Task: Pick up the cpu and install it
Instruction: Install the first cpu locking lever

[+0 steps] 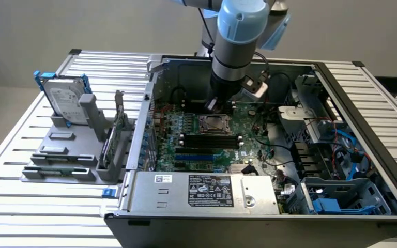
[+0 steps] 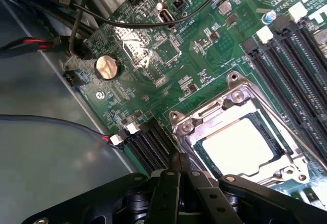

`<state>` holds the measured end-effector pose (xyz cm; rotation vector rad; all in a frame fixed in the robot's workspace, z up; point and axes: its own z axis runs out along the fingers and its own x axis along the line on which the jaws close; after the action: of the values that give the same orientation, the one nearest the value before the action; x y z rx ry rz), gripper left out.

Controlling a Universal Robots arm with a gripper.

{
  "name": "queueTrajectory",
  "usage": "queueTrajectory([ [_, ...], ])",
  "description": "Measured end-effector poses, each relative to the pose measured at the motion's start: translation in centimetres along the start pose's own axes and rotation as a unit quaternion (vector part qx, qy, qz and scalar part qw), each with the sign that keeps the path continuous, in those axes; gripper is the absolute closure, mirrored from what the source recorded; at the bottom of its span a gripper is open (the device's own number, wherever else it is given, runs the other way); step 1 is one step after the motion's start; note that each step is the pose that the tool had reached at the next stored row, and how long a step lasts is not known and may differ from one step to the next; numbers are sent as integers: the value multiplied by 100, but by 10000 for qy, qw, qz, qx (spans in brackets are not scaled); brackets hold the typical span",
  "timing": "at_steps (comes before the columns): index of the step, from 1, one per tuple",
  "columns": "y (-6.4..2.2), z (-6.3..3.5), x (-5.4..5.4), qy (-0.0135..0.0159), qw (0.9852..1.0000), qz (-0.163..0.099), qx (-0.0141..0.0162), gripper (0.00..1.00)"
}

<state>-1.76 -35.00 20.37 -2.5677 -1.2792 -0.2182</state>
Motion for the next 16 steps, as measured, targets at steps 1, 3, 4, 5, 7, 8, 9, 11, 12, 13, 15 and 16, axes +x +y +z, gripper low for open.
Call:
queueTrajectory([
  [1, 9, -14, -15, -6, 10000, 7, 10, 89],
  [3, 32, -44, -52, -20, 10000, 18, 32, 89],
  [4, 43, -58, -72, -25, 10000, 23, 42, 89],
  [5, 55, -72, -93, -31, 10000, 27, 50, 89],
  [7, 74, -99, -132, -41, 10000, 35, 68, 89],
  [8, 82, -113, -150, -45, 10000, 39, 77, 89],
  [9, 87, -127, -169, -48, 9999, 42, 83, 89],
  [11, 91, -158, -205, -49, 9999, 45, 94, 89],
  [12, 91, -174, -223, -49, 9999, 47, 99, 89],
  [13, 90, -191, -240, -49, 9999, 48, 102, 89],
  [15, 85, -227, -276, -48, 9999, 50, 109, 89],
  [16, 82, -244, -292, -47, 9999, 51, 113, 89],
])
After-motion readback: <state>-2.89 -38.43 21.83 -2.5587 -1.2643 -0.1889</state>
